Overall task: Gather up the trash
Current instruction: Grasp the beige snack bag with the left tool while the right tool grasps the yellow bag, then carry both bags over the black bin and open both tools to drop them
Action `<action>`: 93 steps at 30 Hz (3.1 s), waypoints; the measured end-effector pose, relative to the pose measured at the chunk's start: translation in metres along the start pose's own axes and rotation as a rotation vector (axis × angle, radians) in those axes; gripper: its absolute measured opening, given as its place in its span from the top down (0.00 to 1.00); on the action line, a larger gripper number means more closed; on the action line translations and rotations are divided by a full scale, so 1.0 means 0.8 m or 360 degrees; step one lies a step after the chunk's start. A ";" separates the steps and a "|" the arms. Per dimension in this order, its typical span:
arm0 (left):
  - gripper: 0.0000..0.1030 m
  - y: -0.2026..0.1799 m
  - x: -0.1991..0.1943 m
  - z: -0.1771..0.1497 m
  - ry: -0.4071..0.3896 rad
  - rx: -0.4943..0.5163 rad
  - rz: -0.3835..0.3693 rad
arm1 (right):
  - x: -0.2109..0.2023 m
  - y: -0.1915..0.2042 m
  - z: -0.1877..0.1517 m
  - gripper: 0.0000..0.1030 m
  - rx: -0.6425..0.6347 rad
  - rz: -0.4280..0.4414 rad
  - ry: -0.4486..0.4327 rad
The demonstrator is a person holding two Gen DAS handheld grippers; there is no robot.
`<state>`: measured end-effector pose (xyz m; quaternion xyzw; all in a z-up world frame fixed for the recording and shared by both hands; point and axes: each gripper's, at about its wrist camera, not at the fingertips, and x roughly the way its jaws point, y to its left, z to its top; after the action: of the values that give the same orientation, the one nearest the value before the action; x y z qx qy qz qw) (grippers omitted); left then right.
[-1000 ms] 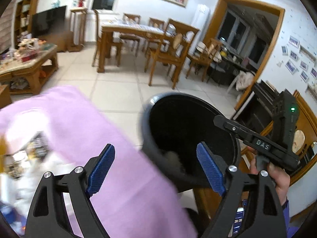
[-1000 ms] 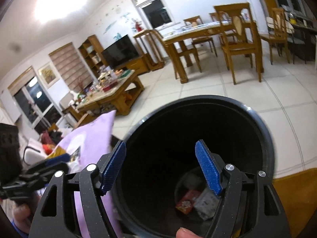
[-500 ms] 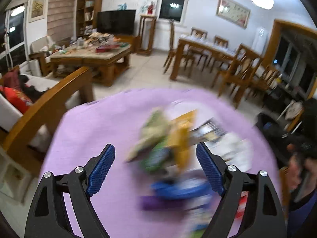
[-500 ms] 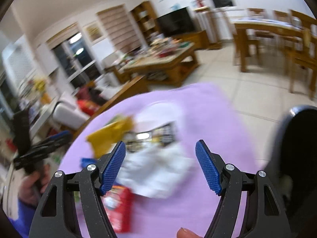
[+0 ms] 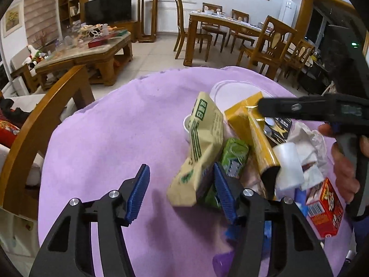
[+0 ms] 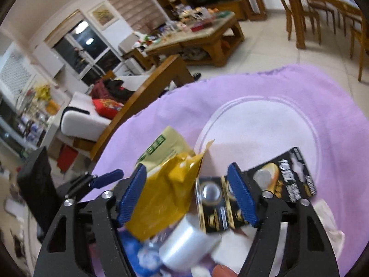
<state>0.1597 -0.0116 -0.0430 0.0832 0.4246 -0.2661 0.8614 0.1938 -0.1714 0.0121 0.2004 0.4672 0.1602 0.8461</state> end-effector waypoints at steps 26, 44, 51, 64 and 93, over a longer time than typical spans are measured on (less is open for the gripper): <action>0.88 -0.020 -0.103 0.003 -0.0484 -0.0254 -0.0069 | -0.153 0.036 -0.043 0.72 -0.0237 0.0000 -0.0480; 0.88 -0.250 -0.110 0.045 -0.0602 0.0045 -0.0284 | -0.416 -0.178 -0.144 0.72 0.0068 -0.0099 -0.0912; 0.88 -0.331 -0.067 0.048 -0.0525 0.0152 -0.0402 | -0.484 -0.292 -0.181 0.72 0.0258 -0.0184 -0.0998; 0.88 -0.432 0.021 0.064 -0.0317 0.0294 -0.0575 | -0.522 -0.437 -0.242 0.72 0.0492 -0.0396 -0.1042; 0.86 -0.499 0.089 0.059 -0.0066 0.0415 -0.0572 | -0.462 -0.503 -0.261 0.70 0.0627 -0.0463 -0.0961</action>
<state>0.0159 -0.3936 -0.0356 0.1113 0.3767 -0.4697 0.7906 -0.1403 -0.6509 -0.0170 0.3289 0.2424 -0.1204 0.9048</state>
